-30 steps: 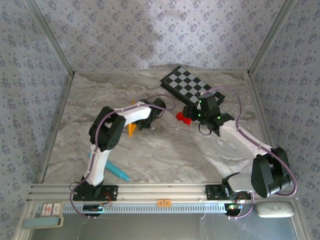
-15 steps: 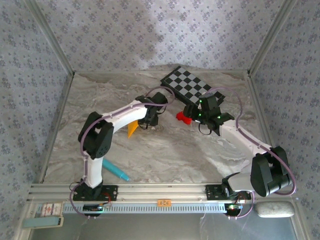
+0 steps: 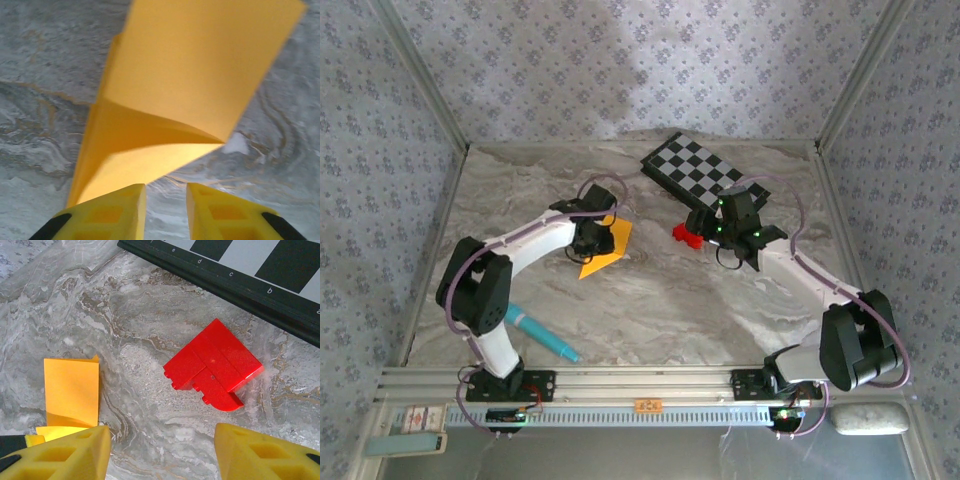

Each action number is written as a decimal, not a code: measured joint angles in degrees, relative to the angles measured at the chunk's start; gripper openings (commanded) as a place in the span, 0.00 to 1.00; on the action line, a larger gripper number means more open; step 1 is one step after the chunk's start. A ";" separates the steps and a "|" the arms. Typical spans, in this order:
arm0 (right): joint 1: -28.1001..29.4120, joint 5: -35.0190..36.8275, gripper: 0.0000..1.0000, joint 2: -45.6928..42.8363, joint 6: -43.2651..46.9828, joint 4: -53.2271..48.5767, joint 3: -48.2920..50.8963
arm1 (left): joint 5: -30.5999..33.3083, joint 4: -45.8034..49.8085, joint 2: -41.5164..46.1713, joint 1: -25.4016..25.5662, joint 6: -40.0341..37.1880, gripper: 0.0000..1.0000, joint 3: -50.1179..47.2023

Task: Fold a paper plane with a square sheet of paper (pick it up from the middle)
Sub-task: Fold the wing for the fifth time at the center of the table.

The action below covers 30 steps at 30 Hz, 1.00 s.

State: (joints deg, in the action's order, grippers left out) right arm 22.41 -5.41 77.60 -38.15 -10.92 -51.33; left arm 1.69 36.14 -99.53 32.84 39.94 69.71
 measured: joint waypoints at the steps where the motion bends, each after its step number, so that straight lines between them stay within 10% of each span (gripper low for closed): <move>1: 0.00 -0.02 0.58 0.11 0.00 0.00 0.00 | -0.22 -0.24 -0.04 -0.55 0.09 0.23 -0.37; 19: 0.00 -1.05 0.58 0.74 -0.22 0.42 0.00 | 5.09 -6.32 -7.98 -1.99 -0.20 0.10 -0.55; 30: 1.53 -2.80 0.56 3.08 -0.52 1.40 0.09 | -4.50 -13.57 -7.72 -1.73 -6.54 0.08 -3.39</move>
State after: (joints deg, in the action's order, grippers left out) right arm 23.94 -8.21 80.68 -38.68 -9.52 -51.24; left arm -2.81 22.57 -107.24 31.11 33.41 66.32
